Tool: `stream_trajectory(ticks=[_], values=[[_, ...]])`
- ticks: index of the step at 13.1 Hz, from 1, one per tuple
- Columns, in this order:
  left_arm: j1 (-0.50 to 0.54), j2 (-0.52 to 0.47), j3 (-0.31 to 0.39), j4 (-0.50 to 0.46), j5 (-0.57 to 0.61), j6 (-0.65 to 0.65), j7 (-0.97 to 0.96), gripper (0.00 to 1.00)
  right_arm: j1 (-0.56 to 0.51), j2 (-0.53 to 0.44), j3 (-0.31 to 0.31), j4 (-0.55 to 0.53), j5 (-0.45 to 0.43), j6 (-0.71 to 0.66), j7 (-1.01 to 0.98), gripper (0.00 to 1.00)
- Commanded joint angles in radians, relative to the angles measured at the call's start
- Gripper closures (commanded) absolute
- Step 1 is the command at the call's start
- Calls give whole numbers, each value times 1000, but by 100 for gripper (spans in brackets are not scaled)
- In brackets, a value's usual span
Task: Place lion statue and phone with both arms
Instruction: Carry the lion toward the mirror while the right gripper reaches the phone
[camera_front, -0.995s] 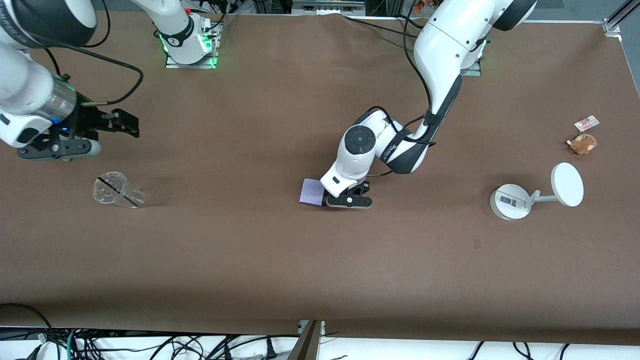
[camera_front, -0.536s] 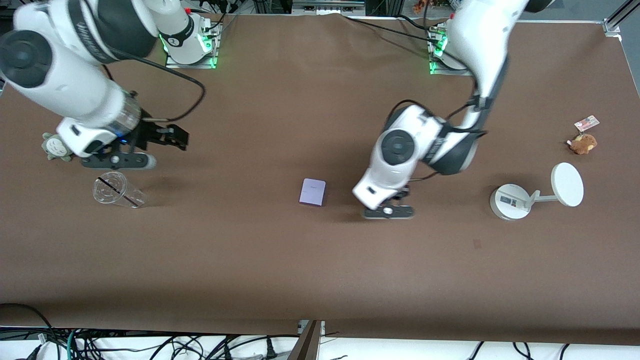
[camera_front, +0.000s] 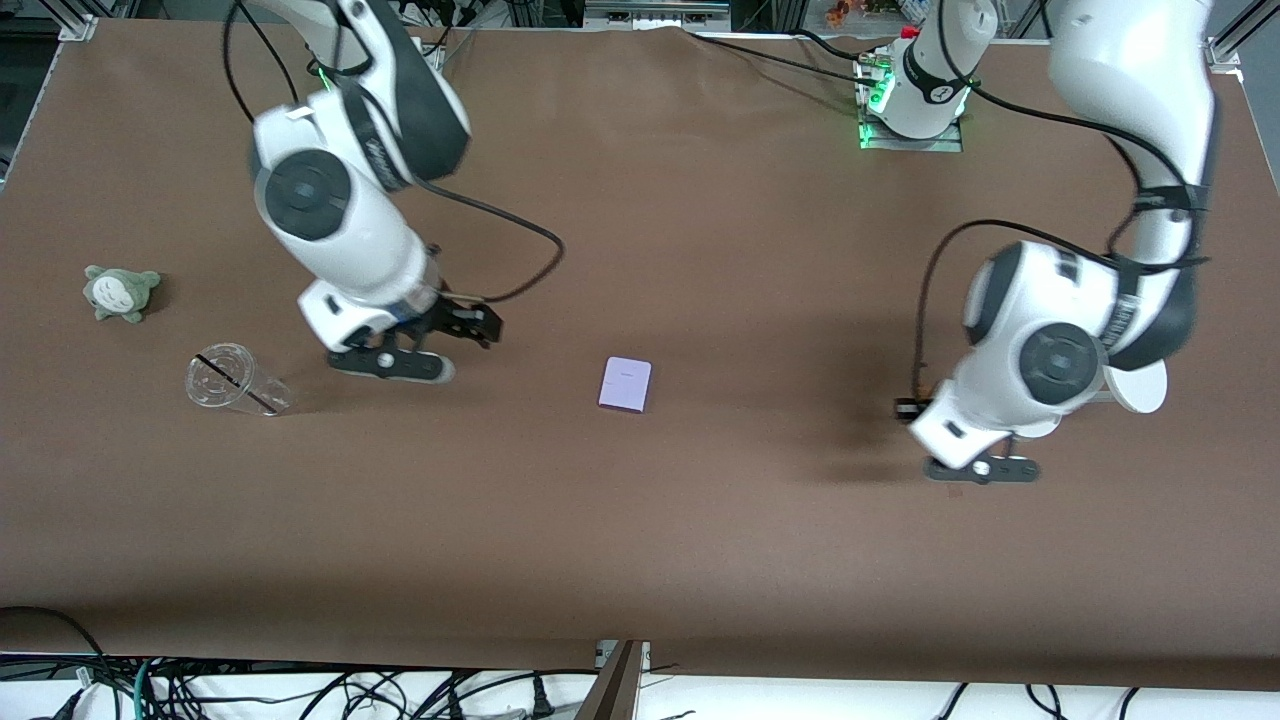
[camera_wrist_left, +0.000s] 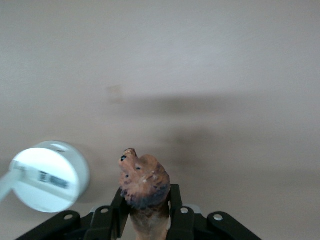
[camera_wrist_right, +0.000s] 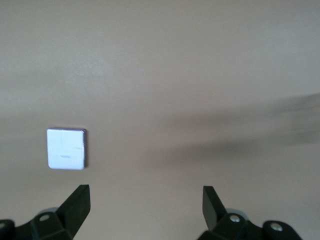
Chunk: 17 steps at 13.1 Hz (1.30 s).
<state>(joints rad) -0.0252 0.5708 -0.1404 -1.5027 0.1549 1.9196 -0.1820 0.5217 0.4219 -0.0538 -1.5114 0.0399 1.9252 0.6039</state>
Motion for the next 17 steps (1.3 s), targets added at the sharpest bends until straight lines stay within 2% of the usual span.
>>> stream_trajectory(ticks=[1,3,6,9,10,11,12,13,17], values=[[68,15,-21,-60,2,50,137,100,46,167,-9,187,11,-12,88,1],[88,12,-19,-170,6,174,156,100,72,253,-9,258,11,3,132,1],[116,17,-18,-286,17,338,179,100,96,336,-8,264,12,139,200,1],[116,17,-16,-292,18,348,179,100,119,406,-8,264,12,259,234,1],[116,18,-16,-292,17,348,179,94,129,429,-8,267,12,293,235,1],[116,20,-18,-289,17,346,165,77,138,449,-9,269,11,320,238,1],[114,18,-16,-284,17,346,161,18,145,466,-8,269,11,346,243,1],[117,17,-16,-283,17,340,162,0,152,481,-8,269,12,369,258,1],[119,-40,-18,-266,17,323,168,0,169,526,-6,270,11,422,266,1]])
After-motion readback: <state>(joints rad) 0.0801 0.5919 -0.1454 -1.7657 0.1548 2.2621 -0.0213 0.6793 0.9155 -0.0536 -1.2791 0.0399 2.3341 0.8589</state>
